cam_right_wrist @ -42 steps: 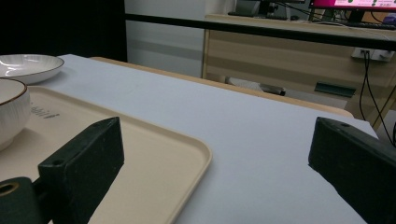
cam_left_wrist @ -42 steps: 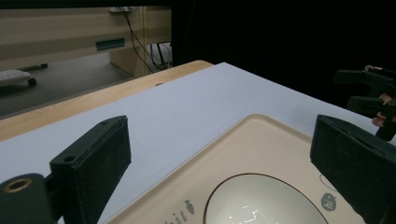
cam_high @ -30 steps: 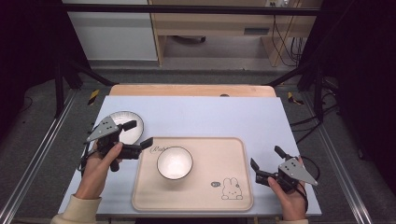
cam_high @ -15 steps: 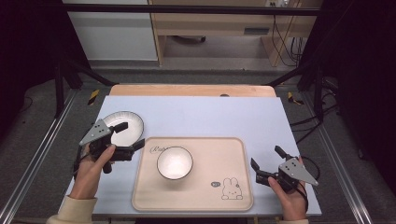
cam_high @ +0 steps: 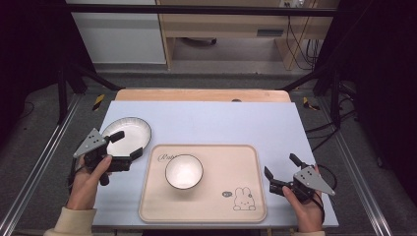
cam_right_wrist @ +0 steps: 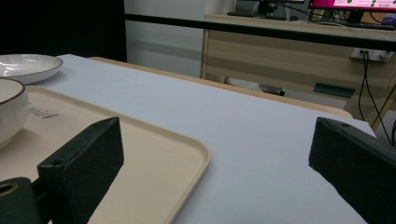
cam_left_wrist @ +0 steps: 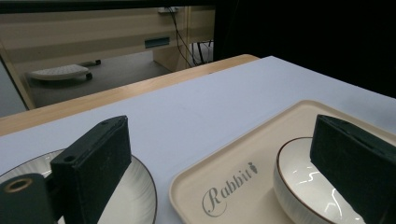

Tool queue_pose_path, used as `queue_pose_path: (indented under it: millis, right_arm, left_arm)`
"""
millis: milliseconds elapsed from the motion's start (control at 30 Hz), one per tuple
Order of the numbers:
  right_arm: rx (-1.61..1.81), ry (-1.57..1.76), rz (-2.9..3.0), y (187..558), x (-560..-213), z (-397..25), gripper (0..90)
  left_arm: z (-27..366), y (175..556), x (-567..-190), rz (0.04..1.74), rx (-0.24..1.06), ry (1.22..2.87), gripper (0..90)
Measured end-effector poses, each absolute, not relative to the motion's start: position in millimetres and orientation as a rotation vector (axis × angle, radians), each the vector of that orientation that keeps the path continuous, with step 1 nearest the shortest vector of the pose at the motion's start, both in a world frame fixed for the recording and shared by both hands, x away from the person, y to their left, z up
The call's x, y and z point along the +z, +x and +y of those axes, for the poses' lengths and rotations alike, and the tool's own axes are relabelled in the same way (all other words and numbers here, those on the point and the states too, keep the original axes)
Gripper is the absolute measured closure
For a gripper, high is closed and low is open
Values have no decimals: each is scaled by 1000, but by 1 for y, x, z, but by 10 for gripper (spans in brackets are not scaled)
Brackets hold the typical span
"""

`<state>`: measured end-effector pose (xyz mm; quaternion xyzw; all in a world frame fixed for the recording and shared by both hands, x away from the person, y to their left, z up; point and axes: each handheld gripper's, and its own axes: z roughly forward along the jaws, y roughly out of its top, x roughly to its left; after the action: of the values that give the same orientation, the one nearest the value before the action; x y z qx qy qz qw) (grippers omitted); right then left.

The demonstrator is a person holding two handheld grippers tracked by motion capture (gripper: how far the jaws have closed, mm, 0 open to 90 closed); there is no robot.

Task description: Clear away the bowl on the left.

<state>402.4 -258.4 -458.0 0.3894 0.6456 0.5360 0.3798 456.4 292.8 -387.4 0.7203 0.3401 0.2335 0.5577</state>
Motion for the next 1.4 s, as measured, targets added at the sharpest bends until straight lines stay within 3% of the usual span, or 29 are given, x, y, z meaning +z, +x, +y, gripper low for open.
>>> queue_pose_path:
  millis: [1400]
  right_arm:
    - [1362, 991, 1656, 404, -459, -258, 34]
  left_arm:
    - [338, 449, -427, 901, 589, 1725, 55]
